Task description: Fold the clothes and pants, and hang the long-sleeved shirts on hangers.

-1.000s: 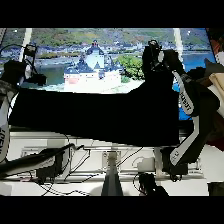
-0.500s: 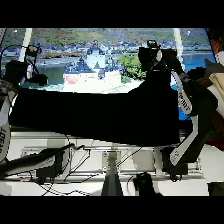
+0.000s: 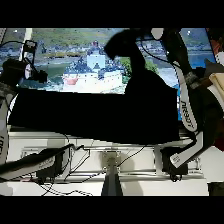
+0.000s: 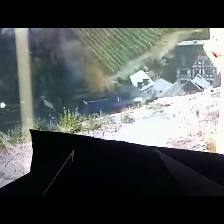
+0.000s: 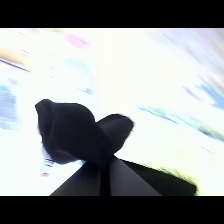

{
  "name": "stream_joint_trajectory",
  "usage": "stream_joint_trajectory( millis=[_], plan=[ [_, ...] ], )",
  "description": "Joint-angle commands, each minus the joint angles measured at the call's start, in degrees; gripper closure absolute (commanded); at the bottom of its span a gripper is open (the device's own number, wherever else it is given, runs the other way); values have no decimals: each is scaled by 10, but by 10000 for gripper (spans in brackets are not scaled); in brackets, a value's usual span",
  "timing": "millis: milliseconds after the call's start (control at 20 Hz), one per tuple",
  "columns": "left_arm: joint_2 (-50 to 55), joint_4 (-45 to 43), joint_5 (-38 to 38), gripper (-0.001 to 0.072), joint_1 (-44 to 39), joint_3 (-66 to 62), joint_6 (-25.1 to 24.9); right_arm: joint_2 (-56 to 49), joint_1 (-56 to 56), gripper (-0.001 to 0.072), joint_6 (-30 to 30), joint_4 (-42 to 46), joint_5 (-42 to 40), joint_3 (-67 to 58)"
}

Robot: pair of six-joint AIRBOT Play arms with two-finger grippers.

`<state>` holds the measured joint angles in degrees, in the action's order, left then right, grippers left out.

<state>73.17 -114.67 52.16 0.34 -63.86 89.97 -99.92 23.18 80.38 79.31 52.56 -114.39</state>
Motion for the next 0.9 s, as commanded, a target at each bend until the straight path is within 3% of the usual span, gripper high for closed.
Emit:
stream_joint_trajectory(
  millis=[0, 350, 450, 650, 800, 850],
  plan=[
    [-12, -39, 0, 161, 0, -1, 3, 38, 89, 699, -70, -45, 1, -13],
    [-19, -68, 1, 161, 81, -1, 3, 39, 205, 698, -160, -40, -28, -9],
    [-19, -61, 10, 162, 108, 0, 3, 31, 209, 698, -160, -40, -85, 5],
    [-18, 44, 25, 161, 132, 1, -11, -35, 203, 698, -160, -35, -197, 15],
    [-18, 48, 23, 161, 132, 1, -17, -103, 198, 696, -153, -28, -312, 15],
    [-18, 49, 24, 161, 132, 1, -17, -120, 196, 568, -153, -28, -327, 15]
  ],
)
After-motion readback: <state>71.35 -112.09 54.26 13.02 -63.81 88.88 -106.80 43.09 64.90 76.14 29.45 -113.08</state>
